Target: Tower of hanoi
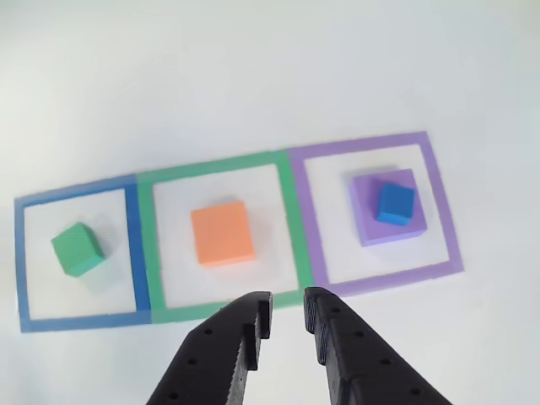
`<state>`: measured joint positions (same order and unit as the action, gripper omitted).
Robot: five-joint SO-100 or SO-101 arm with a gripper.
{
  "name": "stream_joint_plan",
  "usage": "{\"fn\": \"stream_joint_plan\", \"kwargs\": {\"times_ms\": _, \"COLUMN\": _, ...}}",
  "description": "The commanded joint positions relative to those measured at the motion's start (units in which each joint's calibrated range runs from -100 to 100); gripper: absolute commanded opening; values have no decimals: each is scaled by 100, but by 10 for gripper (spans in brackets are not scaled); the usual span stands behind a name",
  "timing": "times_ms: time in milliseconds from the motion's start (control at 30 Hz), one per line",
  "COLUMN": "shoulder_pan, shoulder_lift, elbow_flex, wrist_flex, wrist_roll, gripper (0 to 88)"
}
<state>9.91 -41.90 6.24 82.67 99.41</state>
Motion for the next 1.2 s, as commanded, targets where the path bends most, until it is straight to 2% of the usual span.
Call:
{"fn": "stream_joint_plan", "kwargs": {"times_ms": 0, "shoulder_pan": -316, "shoulder_lift": -249, "elbow_flex": -283, "wrist_flex": 131, "wrist_roll": 59, "gripper": 0}}
{"fn": "stream_joint_plan", "kwargs": {"times_ms": 400, "shoulder_pan": -1109, "shoulder_lift": -265, "elbow_flex": -392, "wrist_flex": 382, "wrist_roll": 59, "gripper": 0}}
{"fn": "stream_joint_plan", "kwargs": {"times_ms": 600, "shoulder_pan": -1430, "shoulder_lift": -378, "elbow_flex": 317, "wrist_flex": 131, "wrist_roll": 59, "gripper": 2}}
{"fn": "stream_joint_plan", "kwargs": {"times_ms": 633, "shoulder_pan": -1460, "shoulder_lift": -466, "elbow_flex": 599, "wrist_flex": -7, "wrist_roll": 59, "gripper": 24}}
{"fn": "stream_joint_plan", "kwargs": {"times_ms": 700, "shoulder_pan": -1506, "shoulder_lift": -666, "elbow_flex": 1171, "wrist_flex": -420, "wrist_roll": 59, "gripper": 107}}
{"fn": "stream_joint_plan", "kwargs": {"times_ms": 833, "shoulder_pan": -1643, "shoulder_lift": -938, "elbow_flex": 2270, "wrist_flex": -1440, "wrist_roll": 59, "gripper": 193}}
{"fn": "stream_joint_plan", "kwargs": {"times_ms": 1167, "shoulder_pan": -1963, "shoulder_lift": -1011, "elbow_flex": 5215, "wrist_flex": -5106, "wrist_roll": 59, "gripper": 300}}
